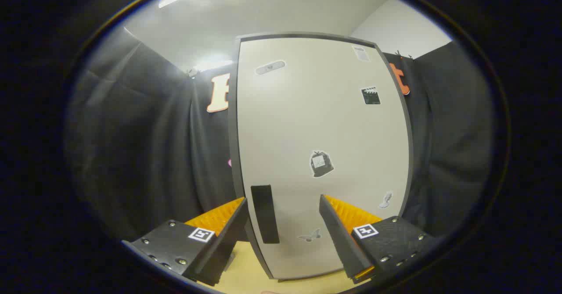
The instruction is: Open the shoe cabinet door, grab the shoes and put them into the shoe cabinet, then close the shoe cabinet door.
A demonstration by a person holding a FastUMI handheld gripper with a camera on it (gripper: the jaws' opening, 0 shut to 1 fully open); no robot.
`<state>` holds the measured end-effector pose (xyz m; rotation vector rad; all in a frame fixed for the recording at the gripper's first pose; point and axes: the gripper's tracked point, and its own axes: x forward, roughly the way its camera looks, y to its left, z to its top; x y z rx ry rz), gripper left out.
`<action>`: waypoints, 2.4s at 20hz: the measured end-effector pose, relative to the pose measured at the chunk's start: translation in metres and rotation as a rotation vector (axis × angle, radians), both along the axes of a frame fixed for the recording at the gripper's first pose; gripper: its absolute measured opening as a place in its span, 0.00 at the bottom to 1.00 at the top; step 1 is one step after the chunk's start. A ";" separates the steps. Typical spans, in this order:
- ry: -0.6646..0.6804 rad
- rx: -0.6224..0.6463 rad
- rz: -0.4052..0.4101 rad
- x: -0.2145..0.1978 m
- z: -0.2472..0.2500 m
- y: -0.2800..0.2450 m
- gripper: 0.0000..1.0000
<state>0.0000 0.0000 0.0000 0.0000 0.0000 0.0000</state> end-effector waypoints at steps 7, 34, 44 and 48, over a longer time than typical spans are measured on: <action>-0.003 0.000 0.017 0.007 -0.005 0.013 0.99; 0.038 0.001 0.036 0.058 -0.040 0.030 0.31; 0.033 0.016 -0.009 0.018 -0.034 0.018 0.31; 0.031 0.018 -0.010 -0.004 -0.030 0.010 0.31</action>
